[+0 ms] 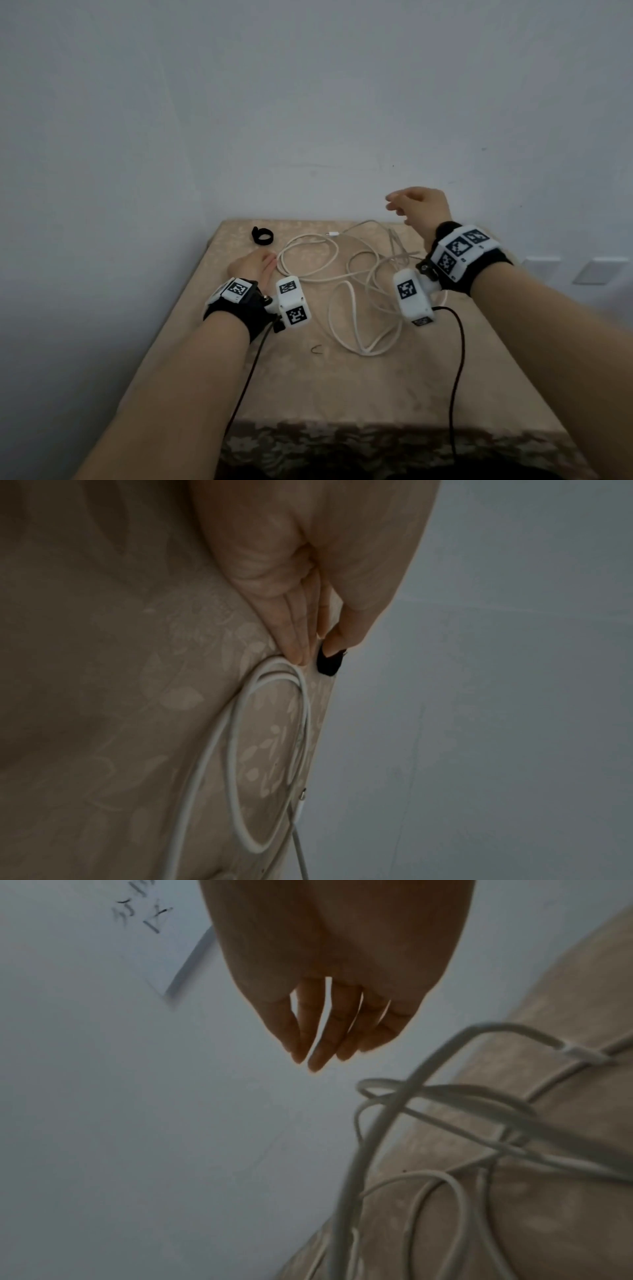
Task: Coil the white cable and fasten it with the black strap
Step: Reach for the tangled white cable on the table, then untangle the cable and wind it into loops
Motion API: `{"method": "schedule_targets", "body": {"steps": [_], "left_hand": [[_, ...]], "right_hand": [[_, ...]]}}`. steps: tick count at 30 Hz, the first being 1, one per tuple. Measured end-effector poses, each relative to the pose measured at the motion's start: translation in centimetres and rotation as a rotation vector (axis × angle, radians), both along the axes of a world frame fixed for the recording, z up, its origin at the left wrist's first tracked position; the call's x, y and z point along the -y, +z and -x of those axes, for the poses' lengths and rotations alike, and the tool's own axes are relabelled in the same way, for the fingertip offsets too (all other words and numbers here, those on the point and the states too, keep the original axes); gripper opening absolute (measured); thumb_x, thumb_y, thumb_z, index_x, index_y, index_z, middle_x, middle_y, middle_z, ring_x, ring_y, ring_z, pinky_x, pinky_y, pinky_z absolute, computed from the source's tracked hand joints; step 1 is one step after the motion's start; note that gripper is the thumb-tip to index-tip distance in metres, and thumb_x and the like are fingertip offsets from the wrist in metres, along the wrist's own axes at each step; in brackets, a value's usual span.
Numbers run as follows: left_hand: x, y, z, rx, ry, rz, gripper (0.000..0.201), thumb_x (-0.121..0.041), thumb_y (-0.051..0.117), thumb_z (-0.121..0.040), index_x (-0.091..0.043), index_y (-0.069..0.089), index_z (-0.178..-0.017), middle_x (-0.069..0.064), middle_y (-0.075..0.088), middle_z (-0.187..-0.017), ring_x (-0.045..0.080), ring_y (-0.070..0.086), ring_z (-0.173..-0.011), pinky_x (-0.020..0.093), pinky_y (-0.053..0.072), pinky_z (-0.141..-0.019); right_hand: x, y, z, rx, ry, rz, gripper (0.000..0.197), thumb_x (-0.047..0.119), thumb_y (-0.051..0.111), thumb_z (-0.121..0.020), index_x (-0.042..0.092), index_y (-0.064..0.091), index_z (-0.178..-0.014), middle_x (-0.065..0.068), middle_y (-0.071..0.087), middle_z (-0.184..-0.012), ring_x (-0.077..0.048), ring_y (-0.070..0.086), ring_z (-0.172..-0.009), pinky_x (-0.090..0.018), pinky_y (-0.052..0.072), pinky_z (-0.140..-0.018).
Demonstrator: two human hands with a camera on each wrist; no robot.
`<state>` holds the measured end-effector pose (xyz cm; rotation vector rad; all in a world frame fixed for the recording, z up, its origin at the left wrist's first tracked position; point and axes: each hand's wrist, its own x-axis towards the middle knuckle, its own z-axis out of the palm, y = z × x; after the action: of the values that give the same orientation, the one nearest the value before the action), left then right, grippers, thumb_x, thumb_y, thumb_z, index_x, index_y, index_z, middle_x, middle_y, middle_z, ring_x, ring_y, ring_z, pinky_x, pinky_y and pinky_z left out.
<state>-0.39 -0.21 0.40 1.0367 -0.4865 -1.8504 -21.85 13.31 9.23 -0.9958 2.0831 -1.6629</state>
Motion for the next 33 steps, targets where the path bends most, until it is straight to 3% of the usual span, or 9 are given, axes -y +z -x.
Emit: {"method": "schedule_targets", "body": {"steps": [4, 8, 12, 19, 21, 23, 25, 27, 33], "left_hand": [[-0.3, -0.1, -0.4, 0.121, -0.042, 0.088, 0.041, -0.004, 0.04, -0.099, 0.007, 0.038, -0.138, 0.022, 0.046, -0.143, 0.028, 0.048, -0.13, 0.016, 0.049, -0.064], [-0.2, -0.1, -0.5, 0.129, -0.064, 0.099, 0.041, -0.004, 0.038, -0.1, 0.007, 0.038, -0.139, 0.021, 0.045, -0.143, 0.027, 0.047, -0.131, 0.014, 0.049, -0.063], [-0.2, -0.3, -0.3, 0.024, -0.046, 0.025, 0.041, -0.006, 0.038, -0.1, 0.006, 0.038, -0.139, 0.02, 0.046, -0.143, 0.024, 0.049, -0.13, 0.008, 0.048, -0.056], [0.4, -0.4, -0.2, -0.034, -0.009, -0.032, 0.04, 0.004, 0.044, -0.095, 0.013, 0.041, -0.134, 0.025, 0.045, -0.141, 0.027, 0.047, -0.131, 0.006, 0.047, -0.059], [0.2, -0.6, -0.5, -0.12, -0.028, -0.09, 0.033, 0.0, 0.045, -0.096, 0.009, 0.05, -0.128, 0.022, 0.054, -0.134, 0.03, 0.051, -0.127, 0.014, 0.052, -0.077], [-0.1, -0.6, -0.7, 0.114, -0.162, 0.08, 0.026, -0.008, 0.047, -0.098, 0.001, 0.059, -0.119, 0.02, 0.064, -0.115, 0.031, 0.059, -0.114, 0.032, 0.05, -0.092], [-1.3, 0.5, -0.8, -0.076, -0.128, 0.014, 0.022, -0.005, 0.051, -0.095, 0.004, 0.059, -0.114, 0.015, 0.065, -0.093, 0.028, 0.062, -0.093, 0.029, 0.054, -0.073], [-2.3, 1.5, -0.9, 0.101, -0.151, 0.096, 0.011, -0.005, 0.056, -0.092, 0.004, 0.059, -0.097, 0.013, 0.064, -0.089, 0.022, 0.06, -0.073, 0.023, 0.05, -0.052], [-1.8, 8.4, 0.2, 0.179, -0.151, 0.359, 0.021, -0.023, 0.046, -0.095, -0.013, 0.064, -0.089, 0.002, 0.068, -0.097, 0.016, 0.06, -0.08, 0.027, 0.042, -0.067]], "right_hand": [[0.8, 0.5, -1.8, -0.006, 0.165, -0.254, 0.018, 0.012, 0.054, -0.09, -0.001, 0.068, -0.093, -0.01, 0.07, -0.062, -0.016, 0.062, -0.051, -0.024, 0.05, -0.051], [1.2, -0.4, -3.0, -0.279, 0.288, -0.809, 0.021, 0.019, 0.056, -0.09, -0.002, 0.064, -0.09, -0.016, 0.071, -0.088, -0.031, 0.068, -0.079, -0.038, 0.055, -0.076], [1.2, -2.3, -3.1, -0.307, 0.306, -0.949, 0.039, 0.031, 0.052, -0.096, -0.001, 0.057, -0.118, -0.016, 0.063, -0.115, -0.032, 0.061, -0.102, -0.038, 0.049, -0.087], [1.0, -2.7, -2.3, -0.213, 0.213, -0.669, 0.016, 0.015, 0.067, -0.087, 0.0, 0.071, -0.085, -0.006, 0.066, -0.068, -0.017, 0.063, -0.063, -0.025, 0.055, -0.063], [1.0, -2.2, -2.4, -0.104, 0.238, -0.506, 0.007, 0.008, 0.068, -0.085, 0.005, 0.069, -0.079, -0.006, 0.066, -0.066, -0.012, 0.062, -0.058, -0.021, 0.054, -0.054], [0.9, -1.4, -2.9, -0.075, 0.271, -0.318, 0.013, 0.002, 0.065, -0.086, 0.012, 0.065, -0.077, -0.005, 0.066, -0.07, -0.012, 0.063, -0.06, -0.02, 0.052, -0.054], [0.8, -0.4, -3.6, -0.074, 0.287, -0.112, 0.016, -0.002, 0.062, -0.086, 0.013, 0.064, -0.083, -0.006, 0.066, -0.074, -0.013, 0.066, -0.059, -0.021, 0.054, -0.055], [0.7, 0.6, -4.3, -0.058, 0.301, 0.029, 0.018, 0.0, 0.064, -0.086, 0.015, 0.063, -0.095, -0.006, 0.068, -0.08, -0.013, 0.068, -0.059, -0.022, 0.054, -0.054], [1.4, 1.8, -4.1, -0.084, 0.31, 0.095, 0.018, 0.005, 0.063, -0.086, 0.011, 0.068, -0.102, -0.003, 0.073, -0.082, -0.014, 0.07, -0.063, -0.02, 0.052, -0.059]]}}
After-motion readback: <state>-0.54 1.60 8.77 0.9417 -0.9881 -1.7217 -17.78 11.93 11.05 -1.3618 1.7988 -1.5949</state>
